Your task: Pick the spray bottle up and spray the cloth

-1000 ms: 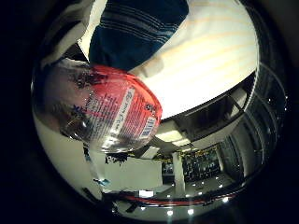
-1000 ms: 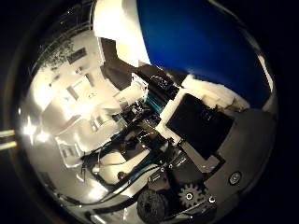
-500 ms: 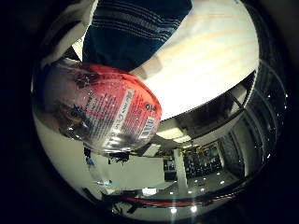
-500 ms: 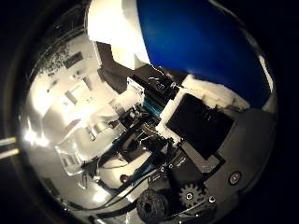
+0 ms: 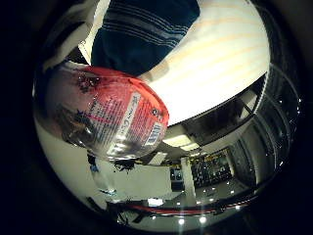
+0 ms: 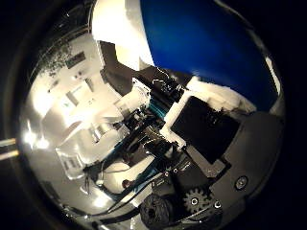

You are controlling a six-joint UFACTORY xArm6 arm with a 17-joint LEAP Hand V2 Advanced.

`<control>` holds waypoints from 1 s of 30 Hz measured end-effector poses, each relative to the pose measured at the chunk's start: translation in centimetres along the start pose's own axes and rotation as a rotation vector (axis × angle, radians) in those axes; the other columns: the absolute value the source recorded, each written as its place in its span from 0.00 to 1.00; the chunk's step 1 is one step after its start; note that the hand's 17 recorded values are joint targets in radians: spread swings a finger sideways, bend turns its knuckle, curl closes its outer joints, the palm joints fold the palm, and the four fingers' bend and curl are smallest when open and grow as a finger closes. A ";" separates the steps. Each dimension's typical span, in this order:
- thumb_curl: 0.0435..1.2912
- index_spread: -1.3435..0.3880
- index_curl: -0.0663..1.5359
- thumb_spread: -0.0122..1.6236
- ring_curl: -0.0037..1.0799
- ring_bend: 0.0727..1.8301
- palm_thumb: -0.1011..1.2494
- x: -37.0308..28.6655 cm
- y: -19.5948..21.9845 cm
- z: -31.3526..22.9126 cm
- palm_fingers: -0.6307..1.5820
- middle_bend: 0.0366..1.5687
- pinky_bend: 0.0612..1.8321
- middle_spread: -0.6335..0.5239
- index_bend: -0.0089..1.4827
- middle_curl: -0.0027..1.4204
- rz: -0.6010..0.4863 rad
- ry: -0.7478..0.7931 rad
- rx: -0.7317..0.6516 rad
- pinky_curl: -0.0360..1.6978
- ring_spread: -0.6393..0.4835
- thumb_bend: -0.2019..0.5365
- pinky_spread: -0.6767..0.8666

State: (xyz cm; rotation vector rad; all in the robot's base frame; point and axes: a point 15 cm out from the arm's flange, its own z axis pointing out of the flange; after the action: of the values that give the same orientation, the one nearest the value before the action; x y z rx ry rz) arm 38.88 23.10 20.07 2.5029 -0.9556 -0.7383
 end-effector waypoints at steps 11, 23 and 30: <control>0.63 0.66 0.48 0.51 0.54 0.80 0.84 -6.5 -1.0 -4.7 0.83 0.86 0.51 0.49 0.80 0.40 -0.177 -0.113 0.207 0.86 0.43 0.25 0.34; 0.64 0.66 0.48 0.48 0.54 0.80 0.83 -13.9 -4.9 -9.1 0.83 0.86 0.51 0.49 0.79 0.40 -0.363 -0.534 0.454 0.86 0.43 0.25 0.34; 0.64 0.67 0.49 0.47 0.54 0.80 0.83 -16.7 -8.0 -10.0 0.83 0.87 0.51 0.50 0.79 0.40 -0.454 -0.632 0.560 0.86 0.44 0.25 0.34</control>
State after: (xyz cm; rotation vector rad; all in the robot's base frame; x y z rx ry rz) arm 38.21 41.82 29.79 3.0931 -0.8658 -1.6776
